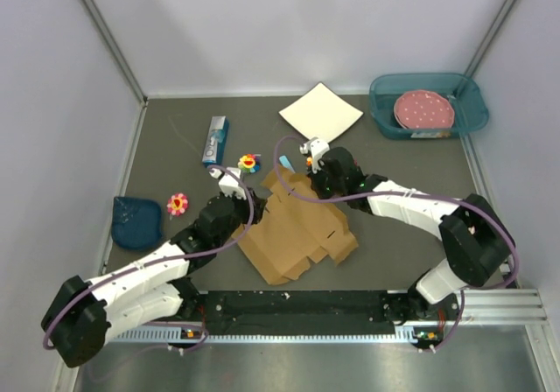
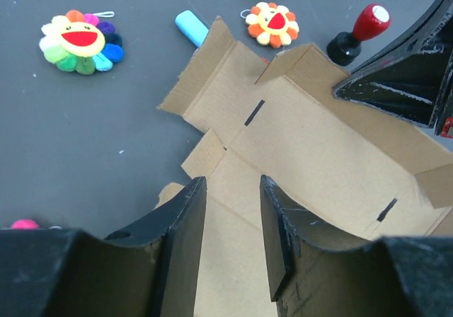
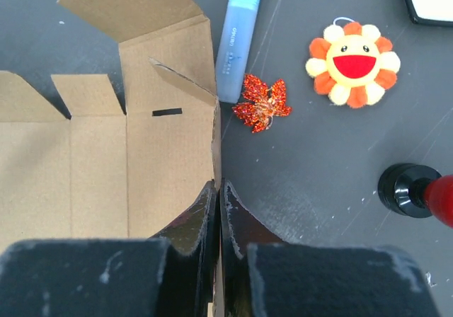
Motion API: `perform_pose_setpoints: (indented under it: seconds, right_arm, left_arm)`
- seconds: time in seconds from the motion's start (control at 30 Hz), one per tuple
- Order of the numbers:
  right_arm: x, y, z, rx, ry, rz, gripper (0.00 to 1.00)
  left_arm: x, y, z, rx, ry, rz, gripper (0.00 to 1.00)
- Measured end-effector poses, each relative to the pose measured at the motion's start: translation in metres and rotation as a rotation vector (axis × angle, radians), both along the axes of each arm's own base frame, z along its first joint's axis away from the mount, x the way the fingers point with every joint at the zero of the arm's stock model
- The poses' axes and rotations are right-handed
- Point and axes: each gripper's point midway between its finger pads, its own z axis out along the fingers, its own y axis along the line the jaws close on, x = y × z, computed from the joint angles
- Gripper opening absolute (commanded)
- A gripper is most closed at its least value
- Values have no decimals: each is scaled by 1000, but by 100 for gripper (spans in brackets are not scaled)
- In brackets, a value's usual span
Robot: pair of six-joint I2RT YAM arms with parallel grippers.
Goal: Fold the paper box
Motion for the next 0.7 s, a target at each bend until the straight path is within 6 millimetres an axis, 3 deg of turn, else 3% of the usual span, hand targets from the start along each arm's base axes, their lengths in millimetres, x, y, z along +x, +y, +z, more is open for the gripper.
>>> perform_pose_setpoints:
  seconds: [0.27,0.4,0.7]
  right_arm:
    - [-10,8,20,29,-91,109,0]
    - [-17,15,31,24,-137,172,0]
    - [-36,16,21,-86,-146,263,0]
  left_arm:
    - [7,-11,-3,-144,-45,20,28]
    - [19,-18,3,-175,-77,36,27]
    - [42,-35,19,-235,-131,52,27]
